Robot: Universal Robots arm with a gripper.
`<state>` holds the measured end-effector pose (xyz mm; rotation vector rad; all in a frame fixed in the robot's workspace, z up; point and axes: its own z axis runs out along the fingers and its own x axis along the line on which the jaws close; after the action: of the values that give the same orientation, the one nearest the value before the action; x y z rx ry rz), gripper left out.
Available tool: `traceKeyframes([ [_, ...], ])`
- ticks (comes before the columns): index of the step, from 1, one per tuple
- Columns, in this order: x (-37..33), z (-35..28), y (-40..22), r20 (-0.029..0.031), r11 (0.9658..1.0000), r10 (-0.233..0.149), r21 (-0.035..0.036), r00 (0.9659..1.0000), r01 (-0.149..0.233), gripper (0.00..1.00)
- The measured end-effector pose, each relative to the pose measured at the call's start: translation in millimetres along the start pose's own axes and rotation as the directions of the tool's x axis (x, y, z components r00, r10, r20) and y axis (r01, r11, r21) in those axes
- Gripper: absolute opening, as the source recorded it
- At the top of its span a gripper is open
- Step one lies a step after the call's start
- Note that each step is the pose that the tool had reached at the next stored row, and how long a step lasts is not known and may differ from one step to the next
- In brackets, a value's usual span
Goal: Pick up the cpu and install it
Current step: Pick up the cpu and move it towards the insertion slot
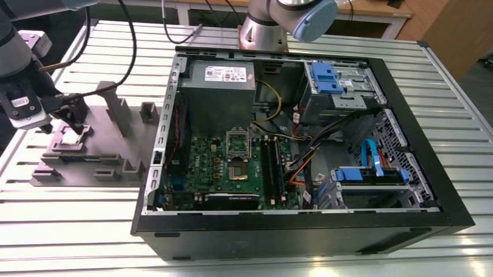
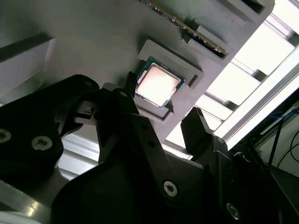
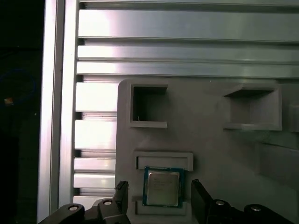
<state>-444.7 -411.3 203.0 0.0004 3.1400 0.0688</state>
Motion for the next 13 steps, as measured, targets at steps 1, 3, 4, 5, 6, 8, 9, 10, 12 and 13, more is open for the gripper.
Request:
traceKeyframes([
  [1, -0.3, 1.7, -0.3, -0.0001, 1.0, 0.0, 0.0, 1.0, 0.0, 0.65],
  [3, -0.9, 4.8, -1.1, 0.0, 1.0, 0.0, -0.0004, 1.0, 0.0, 0.65],
  [4, -1.1, 5.7, -1.2, 0.0, 1.0, 0.001, -0.0004, 1.0, -0.001, 0.65],
  [5, -1.3, 6.4, -1.3, 0.0001, 1.0, 0.002, -0.0005, 1.0, -0.002, 0.65],
  [6, -1.5, 7.3, -1.5, 0.0, 1.0, 0.003, -0.0004, 1.0, -0.003, 0.65],
  [8, -1.6, 9.3, -1.8, 0.0001, 1.0, 0.005, -0.0004, 1.0, -0.005, 0.65],
  [9, -1.7, 10.3, -1.9, 0.0001, 1.0, 0.005, -0.0004, 1.0, -0.005, 0.65],
  [10, -1.8, 11.3, -2.0, 0.0002, 1.0, 0.006, -0.0004, 1.0, -0.006, 0.65],
  [12, -1.9, 12.9, -2.2, 0.0002, 1.0, 0.008, -0.0004, 1.0, -0.008, 0.65],
  [13, -2.1, 13.6, -2.2, 0.0003, 1.0, 0.008, -0.0004, 1.0, -0.008, 0.65],
])
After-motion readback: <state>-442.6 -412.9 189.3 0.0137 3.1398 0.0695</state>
